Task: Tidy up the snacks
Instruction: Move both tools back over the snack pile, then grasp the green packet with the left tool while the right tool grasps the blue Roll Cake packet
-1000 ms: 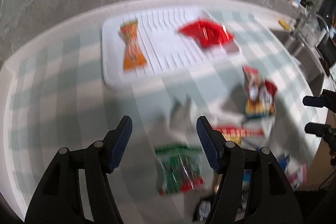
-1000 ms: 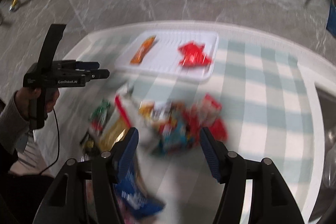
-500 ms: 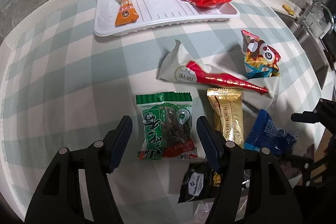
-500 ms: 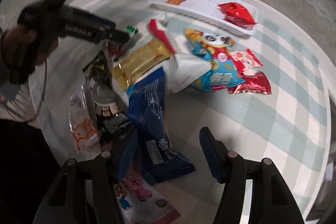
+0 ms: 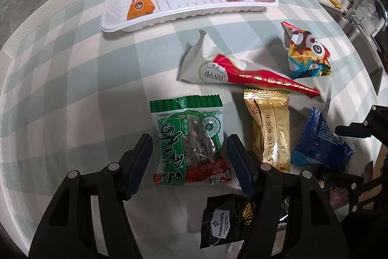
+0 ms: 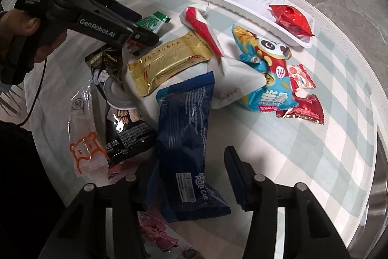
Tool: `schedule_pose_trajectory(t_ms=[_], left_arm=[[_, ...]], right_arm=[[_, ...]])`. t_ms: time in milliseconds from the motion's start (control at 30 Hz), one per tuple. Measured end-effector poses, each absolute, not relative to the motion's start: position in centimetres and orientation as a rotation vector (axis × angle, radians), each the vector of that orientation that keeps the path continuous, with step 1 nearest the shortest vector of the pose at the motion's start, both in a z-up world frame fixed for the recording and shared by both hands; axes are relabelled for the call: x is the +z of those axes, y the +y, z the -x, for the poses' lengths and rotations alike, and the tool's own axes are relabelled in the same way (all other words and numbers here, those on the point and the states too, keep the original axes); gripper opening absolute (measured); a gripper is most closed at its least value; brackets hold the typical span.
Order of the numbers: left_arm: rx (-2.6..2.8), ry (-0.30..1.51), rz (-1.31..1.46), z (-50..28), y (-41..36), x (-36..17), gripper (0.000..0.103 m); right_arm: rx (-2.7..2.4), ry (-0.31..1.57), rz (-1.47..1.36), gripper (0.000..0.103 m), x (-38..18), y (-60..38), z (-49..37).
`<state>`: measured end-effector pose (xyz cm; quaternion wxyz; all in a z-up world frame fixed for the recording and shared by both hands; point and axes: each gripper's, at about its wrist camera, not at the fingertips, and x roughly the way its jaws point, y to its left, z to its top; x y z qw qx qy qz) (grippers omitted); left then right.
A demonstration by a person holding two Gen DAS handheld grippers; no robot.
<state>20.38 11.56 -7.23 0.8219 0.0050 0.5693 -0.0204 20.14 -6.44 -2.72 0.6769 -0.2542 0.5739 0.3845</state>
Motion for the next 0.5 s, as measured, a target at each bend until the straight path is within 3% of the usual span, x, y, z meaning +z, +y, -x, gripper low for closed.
schedule_pose_trajectory(t_ms=[500], left_arm=[[-0.05, 1.209, -0.036, -20.39, 11.16, -7.8, 0.062]], right_arm=[[0.849, 1.314, 0.585, 0.053, -3.49, -6.01, -20.67]])
